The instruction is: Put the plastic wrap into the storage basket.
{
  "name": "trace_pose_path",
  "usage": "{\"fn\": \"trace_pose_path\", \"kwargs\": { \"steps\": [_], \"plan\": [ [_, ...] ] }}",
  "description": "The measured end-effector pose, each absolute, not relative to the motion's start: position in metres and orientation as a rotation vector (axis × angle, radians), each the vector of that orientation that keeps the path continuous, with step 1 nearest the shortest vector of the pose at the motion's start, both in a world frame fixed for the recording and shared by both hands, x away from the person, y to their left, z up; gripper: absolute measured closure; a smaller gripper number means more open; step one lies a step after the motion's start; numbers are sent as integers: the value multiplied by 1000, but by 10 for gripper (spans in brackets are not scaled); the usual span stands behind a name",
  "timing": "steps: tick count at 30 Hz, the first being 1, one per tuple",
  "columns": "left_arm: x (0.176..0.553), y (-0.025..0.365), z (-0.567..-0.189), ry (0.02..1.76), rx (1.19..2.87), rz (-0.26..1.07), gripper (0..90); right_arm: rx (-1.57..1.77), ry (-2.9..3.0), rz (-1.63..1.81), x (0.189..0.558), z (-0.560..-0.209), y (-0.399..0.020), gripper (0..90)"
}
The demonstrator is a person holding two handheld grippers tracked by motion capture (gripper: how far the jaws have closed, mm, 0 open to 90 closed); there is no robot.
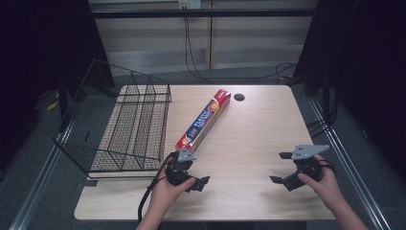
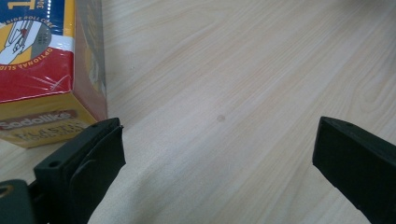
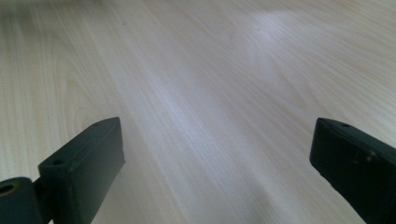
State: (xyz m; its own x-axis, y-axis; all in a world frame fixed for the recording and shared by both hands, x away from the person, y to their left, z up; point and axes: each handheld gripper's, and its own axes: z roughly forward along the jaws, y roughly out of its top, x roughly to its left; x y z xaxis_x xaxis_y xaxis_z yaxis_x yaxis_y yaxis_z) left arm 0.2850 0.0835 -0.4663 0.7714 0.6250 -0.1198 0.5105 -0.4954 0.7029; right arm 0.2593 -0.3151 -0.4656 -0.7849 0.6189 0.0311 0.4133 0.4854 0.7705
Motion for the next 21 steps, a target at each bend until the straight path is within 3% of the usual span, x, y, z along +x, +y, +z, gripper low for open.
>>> {"fn": "trace_pose_path", "kwargs": {
  "steps": [21],
  "plan": [
    [304,65,-442,851,2165,104,6,854,2501,1170,254,-468,-313,25]
  ]
}}
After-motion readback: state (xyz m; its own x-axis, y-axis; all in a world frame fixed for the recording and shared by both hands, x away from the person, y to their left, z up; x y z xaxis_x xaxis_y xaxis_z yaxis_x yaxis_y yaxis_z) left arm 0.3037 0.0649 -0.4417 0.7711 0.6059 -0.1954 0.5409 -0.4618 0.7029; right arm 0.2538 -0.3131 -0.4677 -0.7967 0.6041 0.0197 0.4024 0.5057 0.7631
